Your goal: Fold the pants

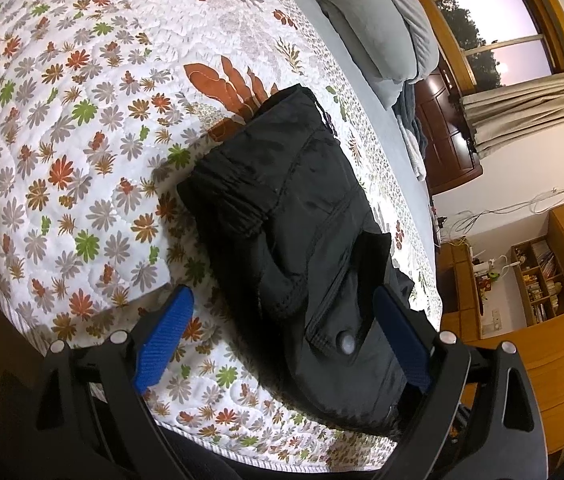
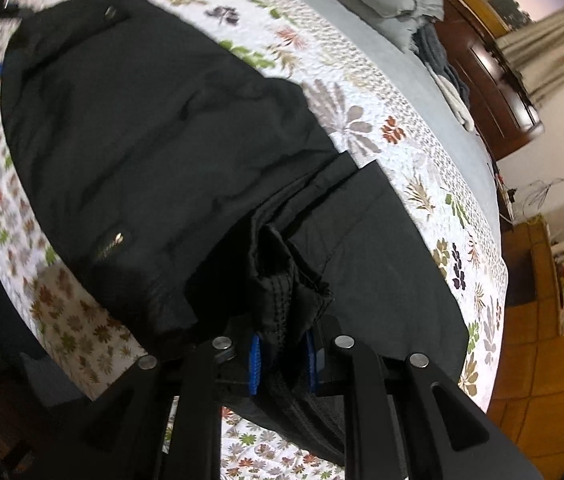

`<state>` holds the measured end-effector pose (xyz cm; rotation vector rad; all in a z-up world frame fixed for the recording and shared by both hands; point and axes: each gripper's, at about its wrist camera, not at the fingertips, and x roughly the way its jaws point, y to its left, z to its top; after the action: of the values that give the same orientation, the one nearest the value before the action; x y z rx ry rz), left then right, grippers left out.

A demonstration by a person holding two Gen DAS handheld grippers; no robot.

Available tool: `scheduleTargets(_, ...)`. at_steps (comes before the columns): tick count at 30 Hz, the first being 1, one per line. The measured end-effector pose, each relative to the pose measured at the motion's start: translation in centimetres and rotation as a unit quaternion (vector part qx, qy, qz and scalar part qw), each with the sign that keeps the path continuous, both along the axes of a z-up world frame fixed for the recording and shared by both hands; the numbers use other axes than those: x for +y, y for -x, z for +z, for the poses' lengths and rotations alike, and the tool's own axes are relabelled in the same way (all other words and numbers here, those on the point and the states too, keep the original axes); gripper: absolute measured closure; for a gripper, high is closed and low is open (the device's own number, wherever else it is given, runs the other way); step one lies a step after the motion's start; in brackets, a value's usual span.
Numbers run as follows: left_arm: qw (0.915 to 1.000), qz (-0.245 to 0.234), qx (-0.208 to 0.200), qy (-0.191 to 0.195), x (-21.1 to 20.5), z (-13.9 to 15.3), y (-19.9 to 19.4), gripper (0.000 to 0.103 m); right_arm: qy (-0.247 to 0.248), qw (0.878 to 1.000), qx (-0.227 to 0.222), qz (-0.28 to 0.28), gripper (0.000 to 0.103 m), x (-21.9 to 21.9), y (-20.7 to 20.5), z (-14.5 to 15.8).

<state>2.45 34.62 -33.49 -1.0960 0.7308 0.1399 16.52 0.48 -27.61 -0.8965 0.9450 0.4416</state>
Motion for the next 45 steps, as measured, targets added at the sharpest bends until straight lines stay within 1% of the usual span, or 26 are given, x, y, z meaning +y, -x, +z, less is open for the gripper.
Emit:
scheduleTargets(5,1.0,0.0,0.0,0.001,0.1,-0.1,0.1,0.012,0.015,1.0,-0.001,0.009,0.082,0.5,0.7,-1.7)
scheduleTargets(8,1.0,0.0,0.0,0.001,0.1,-0.2,0.2,0.012,0.014,1.0,0.001,0.011,0.075,0.5,1.0,-2.0)
scheduleTargets(9,1.0,-0.001,0.0,0.002,0.1,-0.2,0.2,0.012,0.012,1.0,0.0,0.013,0.07,0.4,1.1,-1.9)
scheduleTargets(11,1.0,0.0,0.0,0.002,0.1,-0.2,0.2,0.011,-0.001,1.0,0.004,0.014,0.068,0.1,1.4,-1.5)
scheduleTargets(12,1.0,0.0,0.0,0.003,0.1,-0.2,0.3,0.011,-0.013,1.0,0.012,0.012,0.063,-0.1,1.4,-1.0)
scheduleTargets(14,1.0,0.0,-0.001,0.002,0.1,-0.2,0.2,0.011,-0.077,0.996,0.05,0.003,0.056,-1.1,1.5,1.0)
scheduleTargets(15,1.0,0.001,-0.001,0.004,0.1,-0.3,0.3,0.011,-0.115,0.991,0.071,-0.002,0.049,-1.8,1.4,2.2)
scheduleTargets(17,1.0,0.002,-0.002,0.006,0.1,-0.4,0.4,0.011,-0.181,0.979,0.096,-0.021,0.046,-3.4,1.1,4.5)
scheduleTargets(18,1.0,0.003,-0.002,0.006,0.1,-0.4,0.4,0.011,-0.196,0.975,0.098,-0.03,0.046,-4.0,0.9,5.1)
scheduleTargets(19,1.0,0.004,-0.003,0.006,0.1,-0.4,0.6,0.011,-0.225,0.968,0.098,-0.05,0.046,-5.3,0.3,5.9)
scheduleTargets(21,1.0,0.004,-0.003,0.008,0.0,-0.4,0.6,0.011,-0.252,0.958,0.09,-0.1,0.047,-7.6,-1.4,6.3)
scheduleTargets(23,1.0,0.004,-0.002,0.009,-0.1,-0.5,0.6,0.011,-0.252,0.95,0.092,-0.158,0.048,-9.1,-3.5,5.4)
scheduleTargets(24,1.0,0.004,-0.002,0.008,-0.1,-0.4,0.6,0.011,-0.248,0.948,0.094,-0.175,0.048,-9.5,-4.1,4.9)
scheduleTargets(25,1.0,0.004,-0.001,0.008,-0.2,-0.4,0.6,0.011,-0.233,0.948,0.094,-0.193,0.048,-9.7,-5.2,3.8)
scheduleTargets(27,1.0,0.004,-0.001,0.008,-0.3,-0.4,0.6,0.011,-0.22,0.948,0.105,-0.206,0.048,-9.6,-5.8,2.3)
scheduleTargets(28,1.0,0.004,-0.001,0.008,-0.2,-0.4,0.6,0.011,-0.22,0.943,0.126,-0.215,0.048,-9.6,-6.2,1.0)
scheduleTargets(30,1.0,0.004,-0.001,0.009,-0.2,-0.4,0.6,0.011,-0.205,0.946,0.132,-0.214,0.049,-8.3,-5.7,-0.2)
scheduleTargets(31,1.0,0.005,0.0,0.008,-0.3,-0.4,0.6,0.011,-0.195,0.951,0.128,-0.203,0.051,-7.6,-5.2,-0.5)
scheduleTargets(32,1.0,0.005,0.0,0.008,-0.2,-0.5,0.7,0.011,-0.19,0.953,0.132,-0.196,0.057,-7.0,-4.9,-0.8)
scheduleTargets(33,1.0,0.005,-0.001,0.009,-0.2,-0.5,0.7,0.011,-0.189,0.953,0.136,-0.195,0.058,-6.9,-4.4,-1.0)
scheduleTargets(36,0.9999,0.005,0.001,0.011,-0.2,-0.6,0.8,0.011,-0.182,0.954,0.145,-0.188,0.058,-6.5,-4.0,-1.2)
scheduleTargets(39,0.9999,0.006,0.001,0.013,0.1,-0.6,0.7,0.011,-0.179,0.952,0.164,-0.184,0.058,-6.7,-4.5,-1.3)
scheduleTargets(41,0.9999,0.007,0.0,0.013,0.1,-0.6,0.7,0.011,-0.167,0.955,0.174,-0.171,0.058,-6.3,-4.8,-1.7)
scheduleTargets(43,0.9997,0.012,-0.004,0.023,0.3,-0.6,0.8,0.01,-0.156,0.957,0.185,-0.158,0.058,-6.1,-5.2,-1.7)
scheduleTargets(45,0.9989,0.023,-0.002,0.04,0.6,-0.7,1.1,0.01,-0.153,0.956,0.201,-0.152,0.058,-6.0,-5.8,-1.3)
